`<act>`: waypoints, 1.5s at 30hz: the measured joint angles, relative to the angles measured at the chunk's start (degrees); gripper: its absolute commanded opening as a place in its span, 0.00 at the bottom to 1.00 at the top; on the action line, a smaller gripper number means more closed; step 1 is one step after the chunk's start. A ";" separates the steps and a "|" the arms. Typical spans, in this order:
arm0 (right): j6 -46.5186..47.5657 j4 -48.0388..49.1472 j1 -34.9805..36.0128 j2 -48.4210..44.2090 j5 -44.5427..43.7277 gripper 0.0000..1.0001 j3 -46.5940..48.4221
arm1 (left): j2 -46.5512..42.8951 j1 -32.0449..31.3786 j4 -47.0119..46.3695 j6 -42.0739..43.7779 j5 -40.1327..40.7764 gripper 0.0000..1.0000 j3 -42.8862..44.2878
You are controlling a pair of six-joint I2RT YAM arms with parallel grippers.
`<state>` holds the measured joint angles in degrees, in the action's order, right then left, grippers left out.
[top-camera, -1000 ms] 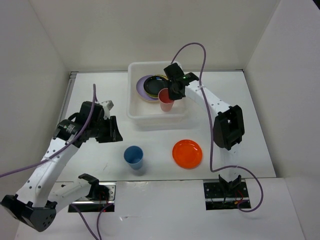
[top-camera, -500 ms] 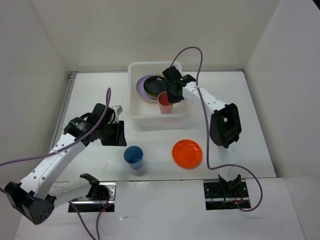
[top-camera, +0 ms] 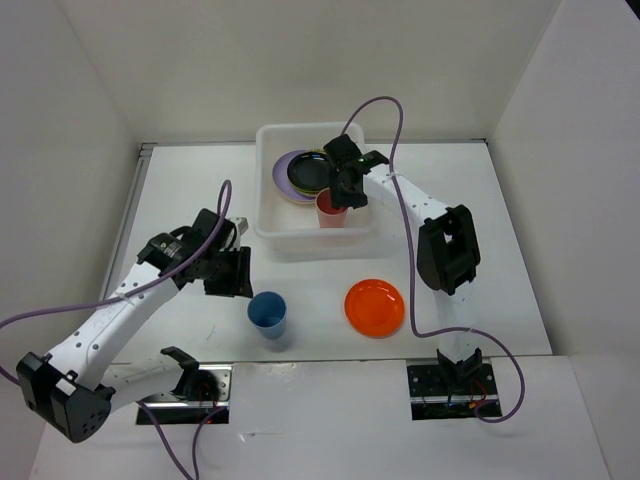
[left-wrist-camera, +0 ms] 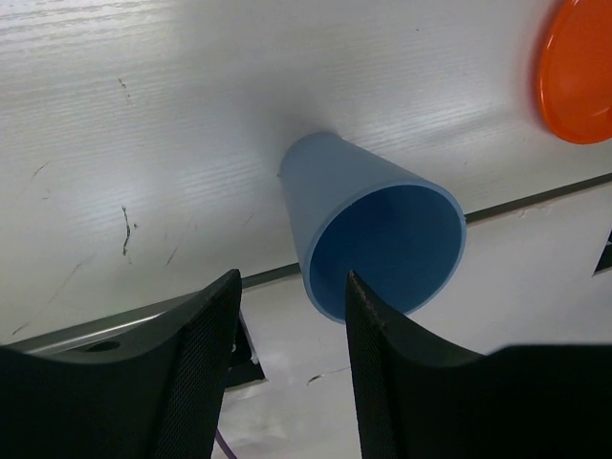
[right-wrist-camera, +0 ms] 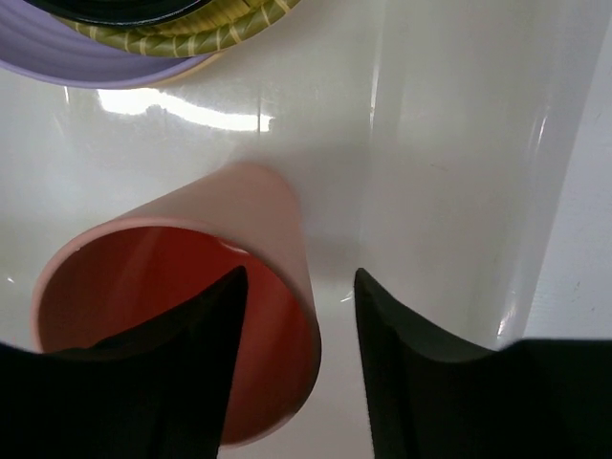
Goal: Place the mixed dishes into the plastic bin
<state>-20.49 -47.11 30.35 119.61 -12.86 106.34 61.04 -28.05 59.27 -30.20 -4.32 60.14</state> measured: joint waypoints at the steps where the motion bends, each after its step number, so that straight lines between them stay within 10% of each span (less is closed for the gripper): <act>1: -0.04 0.00 0.00 0.00 0.02 0.68 0.00 | 0.35 0.00 -0.15 0.02 0.00 0.55 -0.35; 5: -0.07 -0.09 0.00 0.00 0.04 1.00 0.11 | 1.95 -0.39 -0.59 0.02 0.00 0.54 -1.70; 22: 0.31 -5.55 0.33 -2.05 0.07 1.00 16.22 | 8.35 -5.53 -1.88 -1.31 3.52 0.46 -2.29; 29: -0.20 -8.33 0.90 -6.84 -0.02 1.00 26.05 | 12.46 -8.07 -1.79 -4.09 6.40 0.00 -2.29; 35: -0.31 -10.29 0.90 -8.72 -1.88 1.00 29.75 | 12.66 -8.11 -0.87 -5.01 8.09 0.00 -0.55; 45: -1.68 -11.52 -3.67 -18.25 -2.64 1.00 20.09 | 20.98 -8.15 8.55 -2.45 11.76 0.00 40.02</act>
<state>-22.17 -58.63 26.68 101.36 -15.51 126.43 82.02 -36.21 67.81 -32.64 7.44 100.16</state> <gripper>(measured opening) 0.997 0.030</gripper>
